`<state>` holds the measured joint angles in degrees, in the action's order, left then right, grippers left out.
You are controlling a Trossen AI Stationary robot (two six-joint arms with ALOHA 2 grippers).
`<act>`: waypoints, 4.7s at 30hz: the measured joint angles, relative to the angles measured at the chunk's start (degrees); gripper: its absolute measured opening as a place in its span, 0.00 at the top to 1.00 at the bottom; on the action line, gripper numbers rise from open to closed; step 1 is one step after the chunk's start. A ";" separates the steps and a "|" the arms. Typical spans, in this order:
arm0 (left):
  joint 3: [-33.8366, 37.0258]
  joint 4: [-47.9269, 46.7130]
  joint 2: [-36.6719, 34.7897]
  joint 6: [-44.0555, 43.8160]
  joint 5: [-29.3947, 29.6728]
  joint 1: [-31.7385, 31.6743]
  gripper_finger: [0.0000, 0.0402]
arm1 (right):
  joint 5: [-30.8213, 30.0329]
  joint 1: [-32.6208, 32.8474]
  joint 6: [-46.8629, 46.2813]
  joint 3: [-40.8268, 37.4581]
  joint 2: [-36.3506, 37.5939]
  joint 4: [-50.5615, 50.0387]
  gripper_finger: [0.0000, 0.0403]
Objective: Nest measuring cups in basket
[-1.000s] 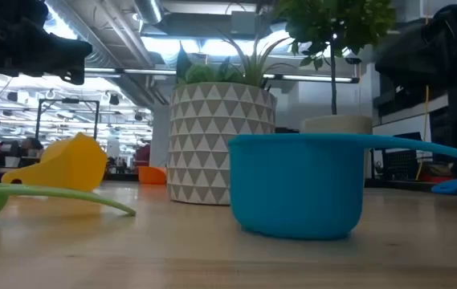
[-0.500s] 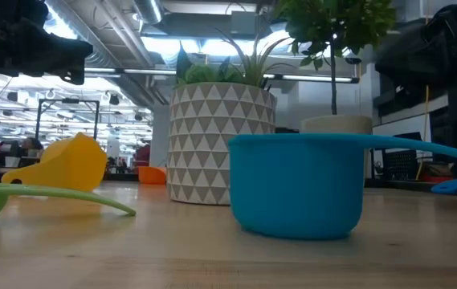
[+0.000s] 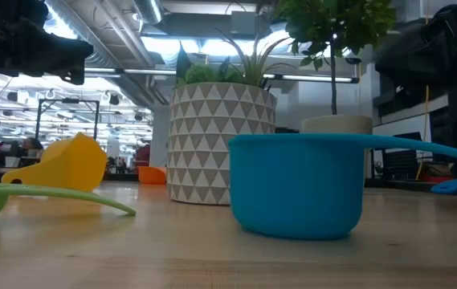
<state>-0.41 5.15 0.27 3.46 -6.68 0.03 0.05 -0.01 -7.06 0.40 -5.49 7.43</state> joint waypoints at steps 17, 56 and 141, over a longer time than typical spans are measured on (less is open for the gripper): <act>0.00 -0.01 0.02 0.00 -0.02 0.00 1.00 | 0.00 -0.02 0.01 0.00 0.00 0.00 0.88; -0.85 19.76 0.04 -12.81 12.12 0.00 0.85 | 0.01 -0.02 0.01 0.00 0.01 0.04 0.88; -42.07 -50.18 75.19 -64.87 -0.42 9.57 0.67 | 0.07 0.00 -0.40 0.00 0.01 0.01 0.88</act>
<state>-42.48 -45.04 75.46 -61.41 -7.09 9.61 0.12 -0.02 -7.46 0.40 -5.48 7.44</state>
